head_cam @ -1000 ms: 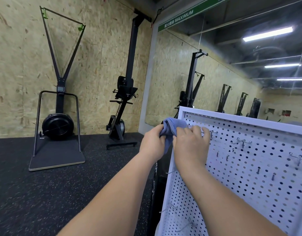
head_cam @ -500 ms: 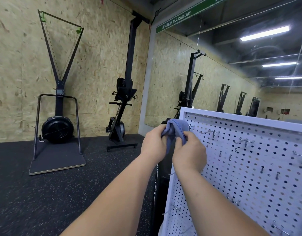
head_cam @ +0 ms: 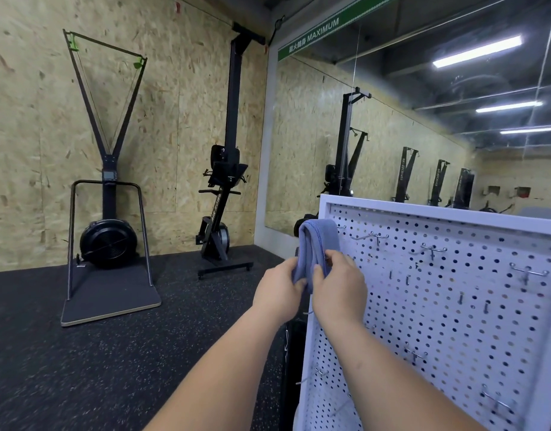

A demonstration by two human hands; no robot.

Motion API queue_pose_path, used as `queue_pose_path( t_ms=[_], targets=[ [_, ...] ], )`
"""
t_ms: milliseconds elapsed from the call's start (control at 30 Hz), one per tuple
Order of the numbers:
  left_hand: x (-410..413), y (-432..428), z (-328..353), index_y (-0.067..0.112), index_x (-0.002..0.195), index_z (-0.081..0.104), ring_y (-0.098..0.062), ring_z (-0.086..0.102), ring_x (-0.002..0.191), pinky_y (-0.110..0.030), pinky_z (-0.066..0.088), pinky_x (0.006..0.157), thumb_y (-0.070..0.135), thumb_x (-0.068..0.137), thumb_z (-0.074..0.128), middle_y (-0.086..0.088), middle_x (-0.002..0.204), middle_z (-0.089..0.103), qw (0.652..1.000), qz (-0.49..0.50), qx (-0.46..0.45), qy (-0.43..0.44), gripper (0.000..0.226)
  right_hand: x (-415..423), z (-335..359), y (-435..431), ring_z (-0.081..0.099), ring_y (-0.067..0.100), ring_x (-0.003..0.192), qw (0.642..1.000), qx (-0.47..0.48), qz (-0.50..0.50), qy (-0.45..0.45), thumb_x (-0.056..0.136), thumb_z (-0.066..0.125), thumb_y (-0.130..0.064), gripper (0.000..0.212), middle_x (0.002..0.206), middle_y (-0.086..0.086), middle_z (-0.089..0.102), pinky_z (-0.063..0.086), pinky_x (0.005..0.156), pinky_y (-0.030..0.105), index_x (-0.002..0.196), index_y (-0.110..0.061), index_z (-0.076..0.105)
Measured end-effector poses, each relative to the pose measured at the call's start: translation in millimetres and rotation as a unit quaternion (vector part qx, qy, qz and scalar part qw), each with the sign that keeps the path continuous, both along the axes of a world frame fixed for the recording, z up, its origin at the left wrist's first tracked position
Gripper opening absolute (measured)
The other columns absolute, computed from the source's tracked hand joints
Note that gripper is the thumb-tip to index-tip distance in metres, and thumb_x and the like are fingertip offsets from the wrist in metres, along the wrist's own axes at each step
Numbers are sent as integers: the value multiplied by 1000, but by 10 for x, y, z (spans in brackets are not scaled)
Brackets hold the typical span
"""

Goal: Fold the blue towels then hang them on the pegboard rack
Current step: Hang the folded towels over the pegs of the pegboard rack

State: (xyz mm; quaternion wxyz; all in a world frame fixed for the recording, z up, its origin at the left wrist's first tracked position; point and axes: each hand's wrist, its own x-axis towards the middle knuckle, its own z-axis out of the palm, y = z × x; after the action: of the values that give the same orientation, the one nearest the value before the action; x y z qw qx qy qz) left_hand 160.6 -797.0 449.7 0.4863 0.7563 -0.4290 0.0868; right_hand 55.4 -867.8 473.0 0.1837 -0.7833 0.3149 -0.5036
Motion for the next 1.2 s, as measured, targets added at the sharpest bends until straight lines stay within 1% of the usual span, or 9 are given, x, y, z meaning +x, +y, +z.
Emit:
queue_pose_path(
  t_ms=[100,200,267,533,767,933,1000,1100,1200],
  targets=[
    [-141,205,-154,35,123,63,-15,66,94,-36,56,82,28,97,66,14,102,71,999,16,50,3,27,-160,-127,90,60,21,119,999,14,22,28,101,65,-28,42,132,-3,64,53,94,39,143,-23,60],
    [-317,477,-347,34,142,57,-11,65,99,-32,54,87,30,100,65,16,108,70,998,22,65,18,43,-379,-286,235,57,21,124,997,20,40,69,102,64,-34,48,137,-1,62,53,98,41,148,-24,57],
    [-452,681,-497,35,147,55,-9,64,100,-31,53,89,31,101,64,17,109,69,997,27,68,28,47,-545,-391,353,56,22,128,991,32,62,113,102,63,-39,53,141,0,61,51,100,40,151,-24,53],
    [-1131,1612,-1301,35,146,55,-12,65,103,-35,55,93,35,102,64,14,114,67,988,45,129,69,45,-1214,-1049,882,62,19,121,946,59,157,279,101,64,-49,54,141,-3,62,53,96,38,150,-31,54],
    [-1522,2364,-2136,30,145,57,-17,65,108,-37,53,98,34,101,65,7,118,69,971,82,190,117,45,-1556,-1817,1276,63,24,120,897,78,216,376,99,68,-49,52,138,1,64,54,100,43,146,-29,58],
    [-1639,2822,-2773,28,147,57,-20,65,110,-34,52,95,32,102,64,4,121,69,947,111,255,164,46,-1580,-2513,1457,64,25,122,847,112,254,453,97,70,-48,52,139,2,64,53,102,43,144,-28,60],
    [-1626,2971,-2993,28,148,55,-22,65,112,-35,52,95,32,103,63,2,127,68,934,125,285,176,46,-1546,-2768,1496,65,24,118,830,123,261,478,97,70,-47,52,136,2,66,54,100,40,144,-28,60],
    [-1536,3154,-3282,31,150,50,-23,65,111,-38,55,88,33,105,60,2,136,62,912,144,321,210,46,-1448,-3058,1536,67,22,112,816,137,268,494,97,70,-43,51,136,1,67,54,95,36,145,-28,60],
    [-1380,3188,-3504,30,153,46,-22,65,110,-35,53,83,34,106,59,1,130,65,894,160,351,227,49,-1286,-3343,1504,67,22,110,800,153,272,512,98,69,-40,49,132,2,69,55,93,38,145,-26,59]
  ],
)
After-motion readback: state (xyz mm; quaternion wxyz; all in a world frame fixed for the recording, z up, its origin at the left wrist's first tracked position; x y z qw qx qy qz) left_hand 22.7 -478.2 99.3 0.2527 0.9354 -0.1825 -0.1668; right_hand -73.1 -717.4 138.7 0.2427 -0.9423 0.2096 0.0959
